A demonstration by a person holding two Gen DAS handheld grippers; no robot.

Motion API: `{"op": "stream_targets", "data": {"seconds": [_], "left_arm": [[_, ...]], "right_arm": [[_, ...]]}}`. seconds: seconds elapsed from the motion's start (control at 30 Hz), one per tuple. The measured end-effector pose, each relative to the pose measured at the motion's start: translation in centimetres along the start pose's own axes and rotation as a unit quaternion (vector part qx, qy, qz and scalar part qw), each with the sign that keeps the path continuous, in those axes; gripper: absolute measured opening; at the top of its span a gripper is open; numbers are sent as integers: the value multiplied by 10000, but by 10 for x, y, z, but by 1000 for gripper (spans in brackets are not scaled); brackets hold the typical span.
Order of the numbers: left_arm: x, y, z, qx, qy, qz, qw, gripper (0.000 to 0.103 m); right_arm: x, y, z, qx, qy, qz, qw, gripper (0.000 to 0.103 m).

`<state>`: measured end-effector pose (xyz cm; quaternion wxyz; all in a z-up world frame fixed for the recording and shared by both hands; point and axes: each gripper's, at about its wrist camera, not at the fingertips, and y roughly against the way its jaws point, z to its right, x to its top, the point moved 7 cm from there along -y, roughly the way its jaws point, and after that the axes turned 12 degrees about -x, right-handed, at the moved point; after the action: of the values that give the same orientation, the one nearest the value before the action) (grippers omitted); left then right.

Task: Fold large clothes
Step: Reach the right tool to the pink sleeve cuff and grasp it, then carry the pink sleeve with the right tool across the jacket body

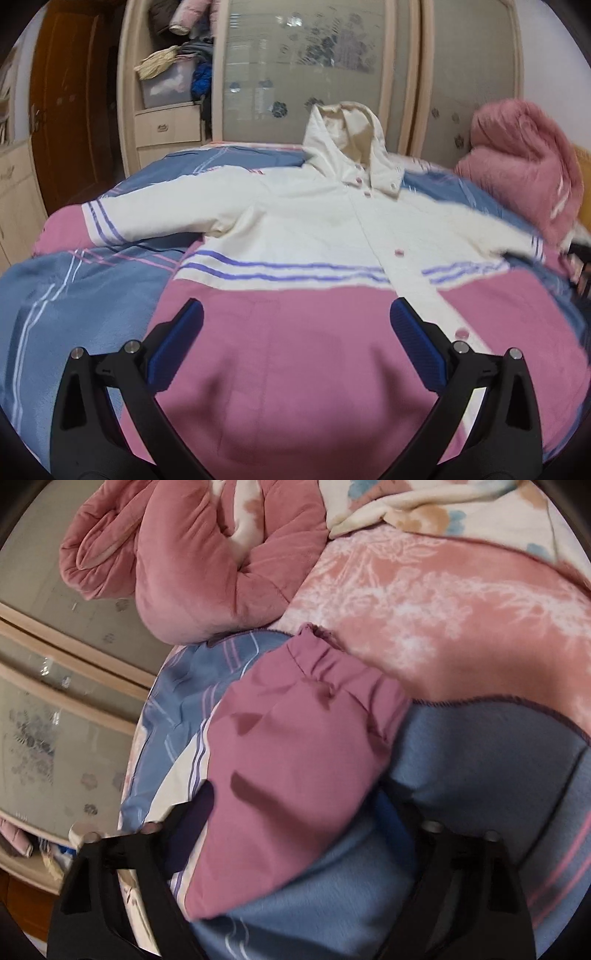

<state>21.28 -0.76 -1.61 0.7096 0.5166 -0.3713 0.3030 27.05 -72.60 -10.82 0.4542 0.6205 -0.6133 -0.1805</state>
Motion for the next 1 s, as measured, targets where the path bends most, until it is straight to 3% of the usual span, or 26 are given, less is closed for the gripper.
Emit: {"op": "stream_targets", "data": {"seconds": [0.03, 0.07, 0.23, 0.33, 0.43, 0.57, 0.63, 0.73, 0.83, 1.0], "left_arm": [[5, 3, -5, 13, 92, 101, 9999, 101], [6, 5, -6, 25, 133, 139, 9998, 101], [15, 9, -18, -40, 439, 256, 9987, 101], [17, 9, -20, -74, 547, 248, 9982, 101], [19, 9, -21, -131, 640, 258, 9975, 101], [25, 12, -22, -144, 709, 326, 9968, 101], [28, 13, -25, -145, 771, 365, 9963, 101], [32, 17, -31, -89, 806, 436, 9958, 101], [35, 19, -38, 35, 808, 462, 9957, 101], [35, 22, -53, 102, 895, 381, 9952, 101]], "right_arm": [[2, 3, -1, -96, -50, 89, 9999, 13], [6, 10, -4, -220, -68, 294, 9993, 10], [12, 66, -75, -175, 766, 1353, 9877, 8], [-5, 123, -154, -79, 1619, 2178, 9624, 8], [-42, 161, -224, 110, 2398, 2673, 9332, 8], [-148, 179, -317, 324, 3763, 3001, 8760, 8], [-221, 168, -349, 493, 4428, 2890, 8473, 8], [-317, 141, -375, 630, 5102, 2517, 8200, 8], [-398, 106, -385, 674, 5504, 2136, 8043, 8], [-494, 73, -396, 644, 5913, 1668, 7864, 8]]}}
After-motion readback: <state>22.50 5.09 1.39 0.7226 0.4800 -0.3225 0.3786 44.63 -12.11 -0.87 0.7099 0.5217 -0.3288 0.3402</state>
